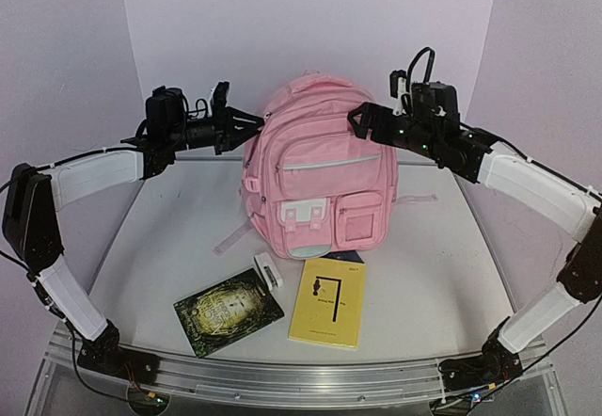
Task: Pack the student bag
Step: Zip the student bag at the center of the board.
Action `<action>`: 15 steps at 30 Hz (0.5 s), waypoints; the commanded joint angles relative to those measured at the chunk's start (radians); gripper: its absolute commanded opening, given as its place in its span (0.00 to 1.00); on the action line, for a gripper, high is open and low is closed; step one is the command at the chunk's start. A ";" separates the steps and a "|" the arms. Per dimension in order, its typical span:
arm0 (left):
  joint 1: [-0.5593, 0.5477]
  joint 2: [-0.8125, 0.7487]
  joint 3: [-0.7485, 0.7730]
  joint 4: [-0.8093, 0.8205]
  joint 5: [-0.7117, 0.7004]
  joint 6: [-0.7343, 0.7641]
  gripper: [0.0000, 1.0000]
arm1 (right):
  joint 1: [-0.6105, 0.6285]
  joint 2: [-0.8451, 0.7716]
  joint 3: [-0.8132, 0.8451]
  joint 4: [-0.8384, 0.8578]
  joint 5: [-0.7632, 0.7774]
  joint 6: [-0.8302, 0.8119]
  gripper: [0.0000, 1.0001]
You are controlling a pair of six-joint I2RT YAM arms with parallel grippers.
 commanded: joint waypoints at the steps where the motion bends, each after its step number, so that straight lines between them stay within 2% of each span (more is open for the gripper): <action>1: 0.000 0.003 0.041 0.050 0.001 0.014 0.22 | 0.002 -0.017 -0.017 -0.019 -0.025 0.018 0.93; 6: 0.000 0.011 0.051 0.041 -0.006 0.018 0.17 | 0.002 -0.020 -0.021 -0.019 -0.022 0.019 0.93; 11: 0.000 -0.009 0.032 0.021 -0.043 0.036 0.01 | 0.002 -0.028 -0.033 -0.019 0.003 0.019 0.88; 15: 0.008 -0.041 -0.011 0.004 -0.075 0.045 0.00 | 0.003 -0.034 -0.047 -0.019 0.036 0.026 0.87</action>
